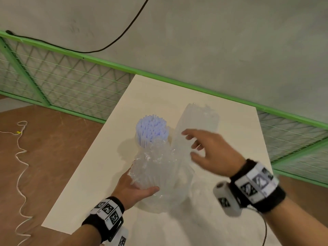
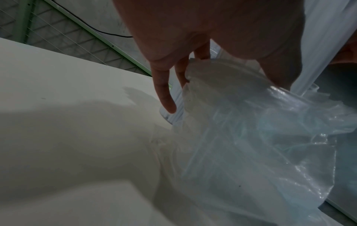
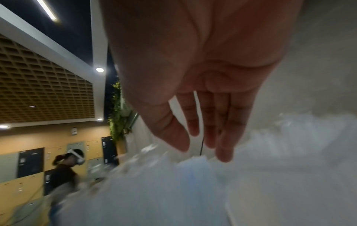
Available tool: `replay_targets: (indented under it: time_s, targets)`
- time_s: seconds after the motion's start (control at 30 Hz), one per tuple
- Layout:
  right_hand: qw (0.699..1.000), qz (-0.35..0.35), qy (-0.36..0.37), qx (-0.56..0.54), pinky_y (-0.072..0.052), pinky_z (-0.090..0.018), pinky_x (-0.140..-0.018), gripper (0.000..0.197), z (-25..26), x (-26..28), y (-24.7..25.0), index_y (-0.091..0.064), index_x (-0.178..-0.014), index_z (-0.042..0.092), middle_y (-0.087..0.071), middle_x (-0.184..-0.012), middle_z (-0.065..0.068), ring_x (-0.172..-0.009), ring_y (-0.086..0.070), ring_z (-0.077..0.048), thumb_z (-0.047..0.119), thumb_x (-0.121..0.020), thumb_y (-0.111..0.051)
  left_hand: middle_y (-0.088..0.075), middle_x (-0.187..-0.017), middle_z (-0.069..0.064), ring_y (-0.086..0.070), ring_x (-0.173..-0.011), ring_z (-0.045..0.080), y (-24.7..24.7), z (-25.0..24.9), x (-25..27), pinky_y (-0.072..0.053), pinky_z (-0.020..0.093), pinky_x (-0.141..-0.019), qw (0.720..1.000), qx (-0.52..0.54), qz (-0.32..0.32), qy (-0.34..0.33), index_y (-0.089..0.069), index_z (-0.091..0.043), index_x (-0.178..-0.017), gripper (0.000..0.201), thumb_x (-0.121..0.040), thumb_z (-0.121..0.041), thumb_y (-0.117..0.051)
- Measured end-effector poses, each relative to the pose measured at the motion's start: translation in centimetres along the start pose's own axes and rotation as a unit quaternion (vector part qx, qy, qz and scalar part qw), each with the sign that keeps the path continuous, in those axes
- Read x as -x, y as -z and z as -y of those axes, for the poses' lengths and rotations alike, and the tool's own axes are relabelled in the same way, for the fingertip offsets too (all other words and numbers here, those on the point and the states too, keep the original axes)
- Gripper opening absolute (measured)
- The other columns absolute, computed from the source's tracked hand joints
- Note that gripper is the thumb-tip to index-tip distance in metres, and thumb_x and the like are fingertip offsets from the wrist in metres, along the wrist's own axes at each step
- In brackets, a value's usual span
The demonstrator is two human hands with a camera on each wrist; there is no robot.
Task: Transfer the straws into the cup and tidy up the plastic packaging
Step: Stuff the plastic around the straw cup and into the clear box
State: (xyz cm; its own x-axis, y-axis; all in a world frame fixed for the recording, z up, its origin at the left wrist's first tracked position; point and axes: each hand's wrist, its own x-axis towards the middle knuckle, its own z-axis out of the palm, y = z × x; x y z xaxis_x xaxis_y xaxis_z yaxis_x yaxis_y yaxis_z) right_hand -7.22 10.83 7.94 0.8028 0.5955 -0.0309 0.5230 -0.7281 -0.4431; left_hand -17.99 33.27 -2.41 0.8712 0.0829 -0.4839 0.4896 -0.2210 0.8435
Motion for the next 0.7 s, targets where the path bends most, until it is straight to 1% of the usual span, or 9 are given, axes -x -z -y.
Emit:
replay_targets:
  time_s: [0.07,0.1,0.17,0.23,0.3,0.4,0.47,0.57,0.7]
  targets:
    - [0.998,0.056,0.002,0.0,-0.034,-0.018,-0.103,0.071,1.1,1.2,-2.1,-0.033,-0.149,0.022,-0.043,-0.147,0.001,-0.122,-0.051,-0.013,0.026,-0.085,-0.064,-0.061,-0.087,-0.019,-0.048,-0.068,-0.034,0.0,0.4,-0.1,-0.032,-0.01,-0.057,1.0,0.003,-0.003,0.001,-0.061,-0.026,-0.109,0.048,-0.069,-0.021,-0.087]
    - [0.997,0.071,0.004,0.0,-0.027,-0.015,-0.106,0.077,1.2,1.5,-3.0,-0.027,-0.151,0.022,-0.035,-0.152,0.002,-0.132,-0.041,-0.013,0.027,-0.085,-0.065,-0.064,-0.088,-0.018,-0.052,-0.069,-0.032,0.0,0.5,-0.3,-0.034,-0.01,-0.057,1.0,0.007,-0.004,-0.004,-0.063,-0.021,-0.113,0.052,-0.068,-0.021,-0.088]
    - [0.997,0.08,-0.001,-0.015,-0.021,-0.014,-0.108,0.083,1.2,1.8,-4.2,-0.021,-0.153,0.024,-0.032,-0.154,0.004,-0.138,-0.031,-0.011,0.03,-0.084,-0.067,-0.068,-0.09,-0.016,-0.056,-0.071,-0.027,-0.1,0.9,-0.4,-0.036,-0.008,-0.057,1.0,0.017,-0.007,-0.01,-0.063,-0.018,-0.118,0.059,-0.066,-0.02,-0.089]
    - [0.996,0.053,-0.007,-0.065,-0.027,-0.015,-0.105,0.081,1.1,2.0,-4.9,-0.026,-0.15,0.027,-0.042,-0.145,0.005,-0.131,-0.037,-0.002,0.032,-0.082,-0.07,-0.067,-0.092,-0.016,-0.056,-0.07,-0.027,-0.2,0.9,-0.3,-0.036,-0.007,-0.056,1.0,0.021,-0.005,-0.011,-0.061,-0.02,-0.119,0.059,-0.067,-0.021,-0.089]
    - [0.993,0.009,0.001,-0.114,-0.035,-0.012,-0.097,0.073,1.2,2.3,-5.7,-0.038,-0.143,0.027,-0.05,-0.128,0.01,-0.117,-0.044,0.005,0.031,-0.079,-0.074,-0.067,-0.092,-0.015,-0.057,-0.069,-0.026,-0.3,1.1,-0.4,-0.037,-0.007,-0.055,0.999,0.032,-0.002,-0.01,-0.062,-0.019,-0.119,0.058,-0.068,-0.019,-0.088]
    - [0.988,-0.046,0.009,-0.148,-0.041,-0.011,-0.083,0.058,1.6,2.7,-6.9,-0.052,-0.127,0.026,-0.052,-0.118,0.015,-0.104,-0.053,-0.003,0.028,-0.076,-0.078,-0.067,-0.088,-0.015,-0.057,-0.067,-0.026,-0.4,1.2,-0.4,-0.037,-0.007,-0.053,0.999,0.039,-0.001,-0.008,-0.062,-0.019,-0.119,0.055,-0.07,-0.018,-0.087]
    - [0.982,-0.079,0.001,-0.171,-0.041,-0.011,-0.078,0.048,1.8,3.0,-7.3,-0.057,-0.118,0.023,-0.057,-0.113,0.017,-0.096,-0.056,-0.006,0.024,-0.075,-0.079,-0.067,-0.087,-0.016,-0.057,-0.067,-0.026,-0.4,1.3,-0.4,-0.037,-0.007,-0.053,0.999,0.037,0.008,-0.011,-0.062,-0.02,-0.119,0.053,-0.072,-0.019,-0.085]
    - [0.976,-0.106,-0.008,-0.19,-0.039,-0.012,-0.078,0.04,2.1,3.3,-7.9,-0.059,-0.109,0.022,-0.064,-0.105,0.018,-0.093,-0.058,-0.008,0.019,-0.075,-0.078,-0.07,-0.093,-0.014,-0.059,-0.074,-0.024,-0.3,1.6,-0.5,-0.038,-0.007,-0.056,0.999,0.033,0.018,-0.022,-0.061,-0.023,-0.121,0.056,-0.071,-0.024,-0.086]
    - [0.964,-0.147,-0.023,-0.222,-0.041,-0.013,-0.083,0.039,2.7,3.5,-8.8,-0.059,-0.107,0.025,-0.066,-0.092,0.013,-0.094,-0.061,-0.009,0.014,-0.074,-0.076,-0.072,-0.102,-0.014,-0.061,-0.085,-0.02,0.0,2.2,-1.0,-0.039,-0.006,-0.061,0.999,0.015,0.016,-0.04,-0.06,-0.028,-0.123,0.063,-0.067,-0.033,-0.088]
